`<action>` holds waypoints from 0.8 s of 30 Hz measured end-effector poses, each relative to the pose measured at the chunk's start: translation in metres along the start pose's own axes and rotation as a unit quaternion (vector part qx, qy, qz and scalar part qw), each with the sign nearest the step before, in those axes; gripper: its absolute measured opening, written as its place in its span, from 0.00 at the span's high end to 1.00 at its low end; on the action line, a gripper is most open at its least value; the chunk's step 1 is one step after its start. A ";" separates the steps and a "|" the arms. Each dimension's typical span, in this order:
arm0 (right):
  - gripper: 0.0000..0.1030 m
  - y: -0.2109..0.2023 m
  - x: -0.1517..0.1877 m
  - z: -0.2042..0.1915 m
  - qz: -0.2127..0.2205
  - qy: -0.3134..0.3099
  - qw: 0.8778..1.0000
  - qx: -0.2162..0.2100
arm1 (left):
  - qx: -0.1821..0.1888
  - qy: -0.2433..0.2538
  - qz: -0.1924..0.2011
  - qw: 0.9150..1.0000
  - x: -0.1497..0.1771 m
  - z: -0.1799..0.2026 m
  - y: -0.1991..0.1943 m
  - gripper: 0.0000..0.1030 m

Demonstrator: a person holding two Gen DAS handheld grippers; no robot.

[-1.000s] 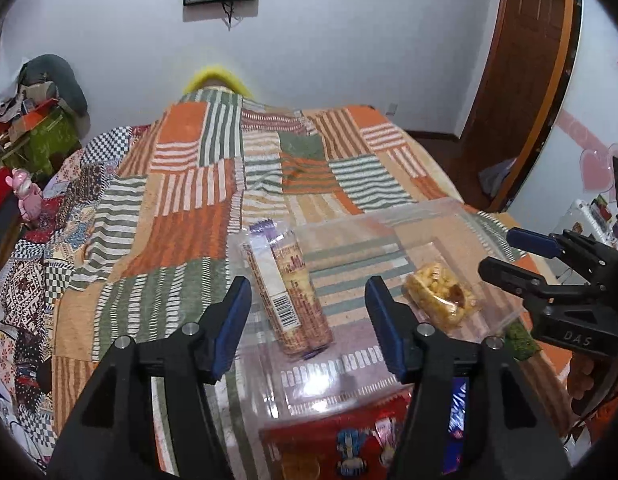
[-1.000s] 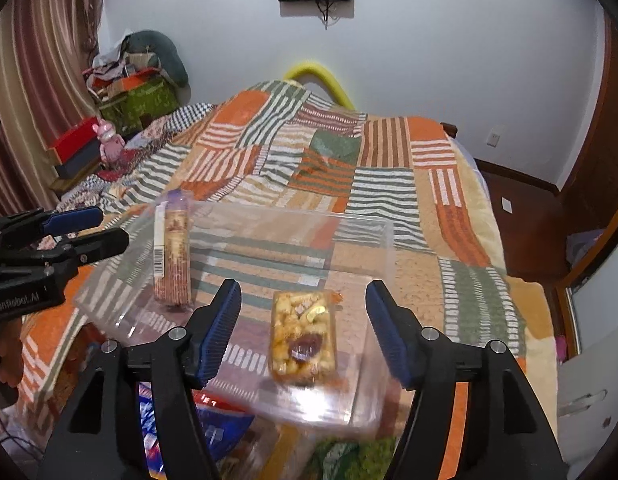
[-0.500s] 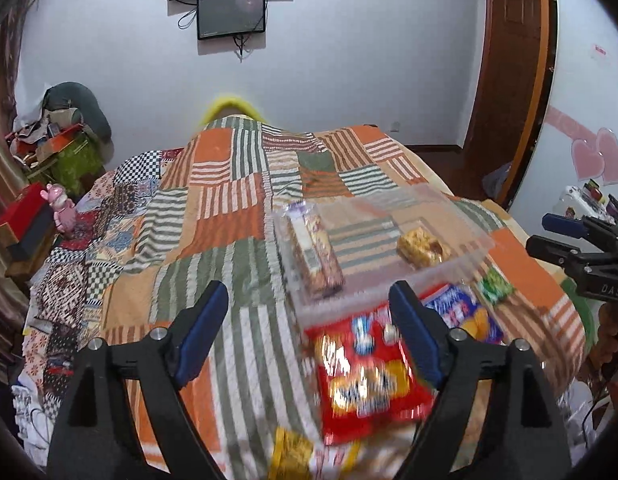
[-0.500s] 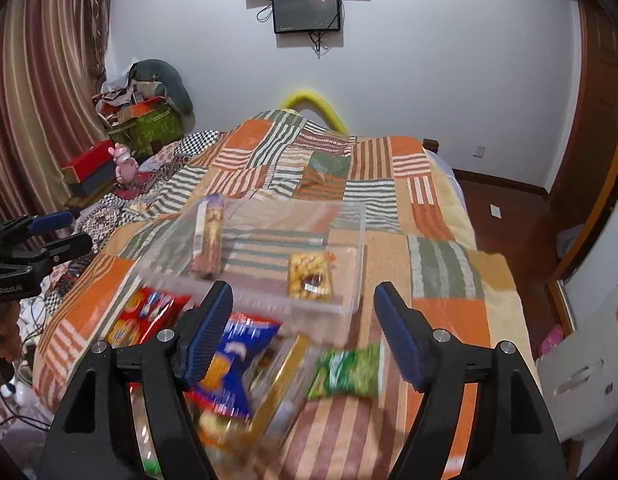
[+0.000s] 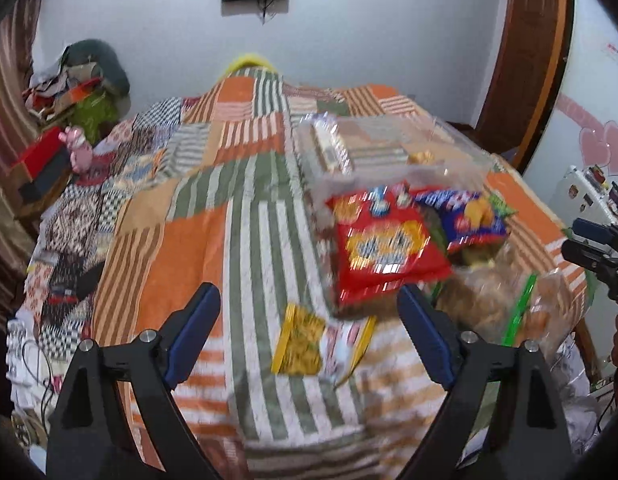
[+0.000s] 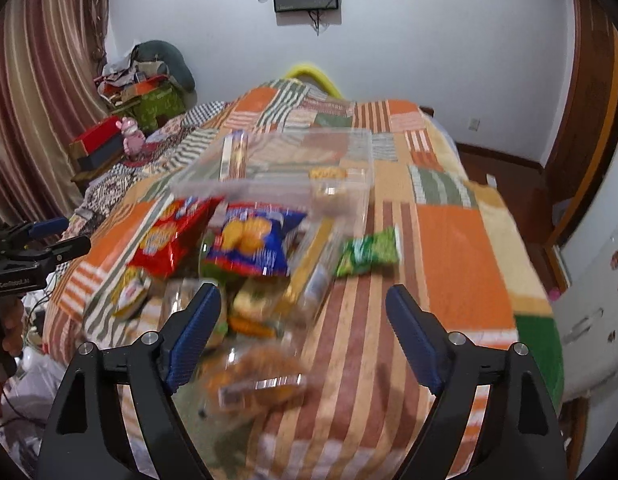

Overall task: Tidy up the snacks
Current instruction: 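Grasp the yellow snack bag with left tool while right tool grasps the bread bag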

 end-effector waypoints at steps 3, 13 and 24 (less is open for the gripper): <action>0.20 0.011 0.020 -0.001 -0.026 0.017 0.999 -0.019 | 0.003 -0.008 -0.015 1.000 0.014 -0.003 0.008 0.12; 0.20 0.035 0.044 -0.012 -0.076 0.036 0.995 -0.055 | 0.021 -0.015 -0.062 0.998 0.043 0.005 0.041 0.12; 0.33 0.047 0.041 -0.019 -0.090 0.033 0.992 -0.086 | 0.026 -0.016 -0.093 0.995 0.034 0.005 0.081 0.12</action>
Point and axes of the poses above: each gripper's, at about its wrist camera, not at the fingertips, and y roughly the way its jaws point, z to its right, x to its underside, the point moved 6 cm from there along y, roughly the way its jaws point, and after that the axes turned 15 degrees about -z, right-handed, at the moved point
